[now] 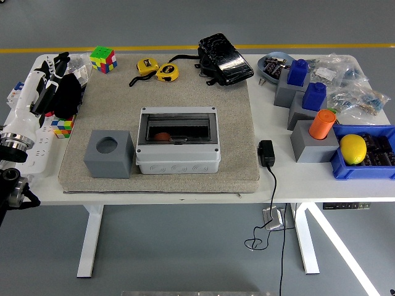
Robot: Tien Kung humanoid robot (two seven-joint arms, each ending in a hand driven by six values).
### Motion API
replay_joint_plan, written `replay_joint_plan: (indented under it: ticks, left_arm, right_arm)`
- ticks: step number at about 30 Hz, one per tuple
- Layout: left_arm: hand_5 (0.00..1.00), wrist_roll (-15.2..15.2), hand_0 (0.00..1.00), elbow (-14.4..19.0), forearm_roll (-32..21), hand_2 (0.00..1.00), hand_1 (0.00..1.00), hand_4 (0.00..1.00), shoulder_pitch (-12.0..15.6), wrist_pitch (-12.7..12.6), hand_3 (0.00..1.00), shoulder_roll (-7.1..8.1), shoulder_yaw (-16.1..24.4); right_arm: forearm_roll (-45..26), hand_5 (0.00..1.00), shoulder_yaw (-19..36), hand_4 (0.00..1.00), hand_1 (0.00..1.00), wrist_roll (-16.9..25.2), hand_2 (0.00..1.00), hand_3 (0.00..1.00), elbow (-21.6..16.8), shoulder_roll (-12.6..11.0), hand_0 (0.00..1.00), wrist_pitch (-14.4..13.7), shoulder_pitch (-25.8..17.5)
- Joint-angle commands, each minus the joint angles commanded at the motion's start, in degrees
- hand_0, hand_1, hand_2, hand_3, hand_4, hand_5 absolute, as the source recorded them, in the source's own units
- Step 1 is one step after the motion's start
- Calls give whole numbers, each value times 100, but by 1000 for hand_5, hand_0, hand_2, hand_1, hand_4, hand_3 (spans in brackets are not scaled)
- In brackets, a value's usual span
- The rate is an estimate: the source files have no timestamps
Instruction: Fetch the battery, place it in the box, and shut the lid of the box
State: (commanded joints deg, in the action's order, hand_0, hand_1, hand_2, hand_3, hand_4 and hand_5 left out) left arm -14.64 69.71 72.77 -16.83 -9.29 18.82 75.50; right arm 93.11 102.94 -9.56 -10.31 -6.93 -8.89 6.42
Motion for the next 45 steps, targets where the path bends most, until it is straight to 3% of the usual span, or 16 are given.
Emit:
replay_joint_plan:
  ticks: [45]
  left_arm:
    - [998,-2,938,9,26,904,922,998,-65,9,886,-5,51]
  right_arm:
    - [-21,998,3,998,848,5,812,855,0,32,847,-6,62]
